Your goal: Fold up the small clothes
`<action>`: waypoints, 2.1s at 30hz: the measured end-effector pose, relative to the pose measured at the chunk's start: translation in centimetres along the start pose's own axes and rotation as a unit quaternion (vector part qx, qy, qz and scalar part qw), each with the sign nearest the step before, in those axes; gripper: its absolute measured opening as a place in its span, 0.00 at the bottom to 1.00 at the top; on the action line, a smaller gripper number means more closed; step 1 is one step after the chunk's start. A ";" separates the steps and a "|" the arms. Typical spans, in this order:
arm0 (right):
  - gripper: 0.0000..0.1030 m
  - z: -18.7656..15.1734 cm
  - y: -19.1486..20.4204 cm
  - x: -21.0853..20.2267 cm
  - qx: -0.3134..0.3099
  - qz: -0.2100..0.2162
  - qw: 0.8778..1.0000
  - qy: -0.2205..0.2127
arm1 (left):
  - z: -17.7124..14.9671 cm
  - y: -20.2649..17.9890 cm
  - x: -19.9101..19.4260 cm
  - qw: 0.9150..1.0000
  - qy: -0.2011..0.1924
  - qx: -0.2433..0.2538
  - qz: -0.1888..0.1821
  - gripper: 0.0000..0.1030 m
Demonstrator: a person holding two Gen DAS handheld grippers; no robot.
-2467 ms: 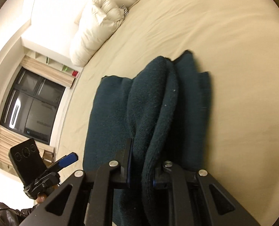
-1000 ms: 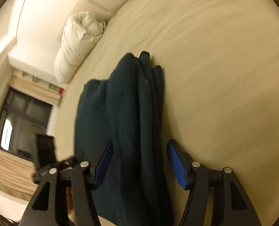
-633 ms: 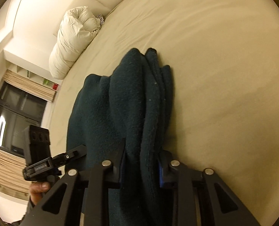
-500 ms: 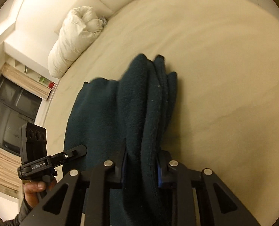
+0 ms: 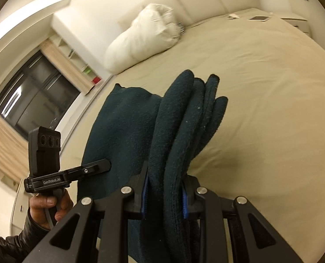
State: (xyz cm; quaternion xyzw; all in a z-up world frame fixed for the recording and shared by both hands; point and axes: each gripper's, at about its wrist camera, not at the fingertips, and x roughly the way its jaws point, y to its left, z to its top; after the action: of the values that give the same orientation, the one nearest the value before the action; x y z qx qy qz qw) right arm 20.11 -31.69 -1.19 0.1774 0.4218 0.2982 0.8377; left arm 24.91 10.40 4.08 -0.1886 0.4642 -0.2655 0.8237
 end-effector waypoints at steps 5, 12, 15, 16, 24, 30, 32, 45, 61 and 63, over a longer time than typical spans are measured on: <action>0.25 -3.7 1.2 3.0 0.013 0.014 0.999 0.029 | -3.2 2.7 0.4 0.999 0.020 -0.027 0.011 0.35; 0.35 -10.5 -5.1 8.7 0.099 -0.021 0.991 0.087 | -7.8 7.6 6.7 0.995 0.038 -0.086 0.017 0.48; 0.43 -11.7 -7.6 7.4 0.161 0.029 0.985 0.056 | -7.5 7.6 5.9 0.995 0.032 -0.087 0.022 0.50; 0.46 -11.4 -7.7 7.1 0.165 0.027 0.985 0.051 | -7.8 7.1 5.5 0.996 0.032 -0.083 0.026 0.50; 0.50 -9.6 -4.8 0.8 0.139 -0.008 0.990 -0.021 | -6.1 2.8 1.1 0.992 -0.047 -0.038 0.115 0.49; 0.50 -7.7 1.2 4.5 0.081 0.065 0.995 -0.008 | -3.8 -1.3 3.0 0.988 -0.045 0.037 0.139 0.49; 0.50 -7.6 0.6 6.6 0.095 0.070 0.993 0.002 | -4.2 -2.2 5.8 0.986 -0.026 0.045 0.158 0.49; 0.00 -11.9 -7.6 9.6 0.188 0.080 0.979 -0.002 | -5.8 1.6 8.5 0.966 -0.032 0.114 0.232 0.52; 0.12 -14.6 -3.6 6.5 0.118 0.037 0.992 0.004 | -6.1 1.8 9.3 0.967 -0.027 0.107 0.232 0.52; 0.13 -14.6 -3.0 5.7 0.103 0.022 0.994 0.004 | -6.2 1.8 9.3 0.967 -0.028 0.106 0.231 0.52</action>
State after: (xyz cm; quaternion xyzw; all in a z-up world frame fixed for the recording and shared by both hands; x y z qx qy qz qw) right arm 11.98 -29.58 -14.74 0.2710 0.4495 0.2722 0.8065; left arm 24.03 5.72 -6.23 0.0046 0.4412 -0.1097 0.8907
